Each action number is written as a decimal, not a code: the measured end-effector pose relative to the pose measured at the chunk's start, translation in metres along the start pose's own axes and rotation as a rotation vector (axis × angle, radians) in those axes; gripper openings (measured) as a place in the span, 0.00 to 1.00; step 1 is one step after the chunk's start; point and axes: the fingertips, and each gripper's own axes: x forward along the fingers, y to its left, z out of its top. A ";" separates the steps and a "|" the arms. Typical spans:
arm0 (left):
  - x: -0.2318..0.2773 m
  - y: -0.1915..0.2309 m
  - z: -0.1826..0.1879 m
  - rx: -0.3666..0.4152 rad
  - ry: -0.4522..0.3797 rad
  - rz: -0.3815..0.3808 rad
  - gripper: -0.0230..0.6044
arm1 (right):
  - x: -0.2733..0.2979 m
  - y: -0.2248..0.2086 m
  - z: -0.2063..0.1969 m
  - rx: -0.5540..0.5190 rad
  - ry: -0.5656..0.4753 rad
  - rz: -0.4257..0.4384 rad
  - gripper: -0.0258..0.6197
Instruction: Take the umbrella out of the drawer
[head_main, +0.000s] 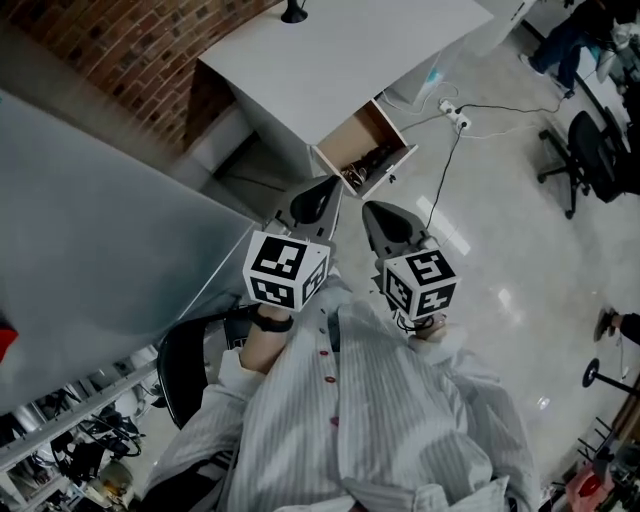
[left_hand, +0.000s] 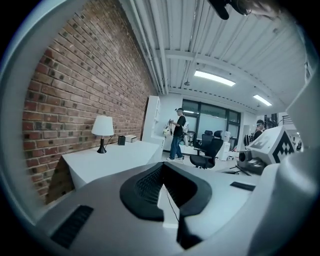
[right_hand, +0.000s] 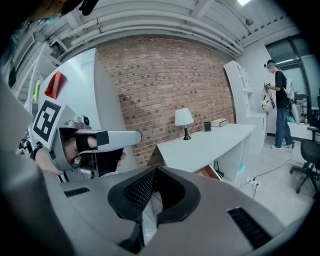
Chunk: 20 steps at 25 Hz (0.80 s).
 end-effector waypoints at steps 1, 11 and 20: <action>0.003 0.005 0.002 0.004 0.003 -0.011 0.05 | 0.006 -0.002 0.003 0.005 -0.002 -0.009 0.09; 0.026 0.039 0.001 0.009 0.043 -0.075 0.05 | 0.047 -0.015 0.022 0.051 -0.014 -0.064 0.09; 0.058 0.059 -0.007 -0.026 0.063 -0.073 0.05 | 0.068 -0.049 0.025 0.067 0.014 -0.088 0.09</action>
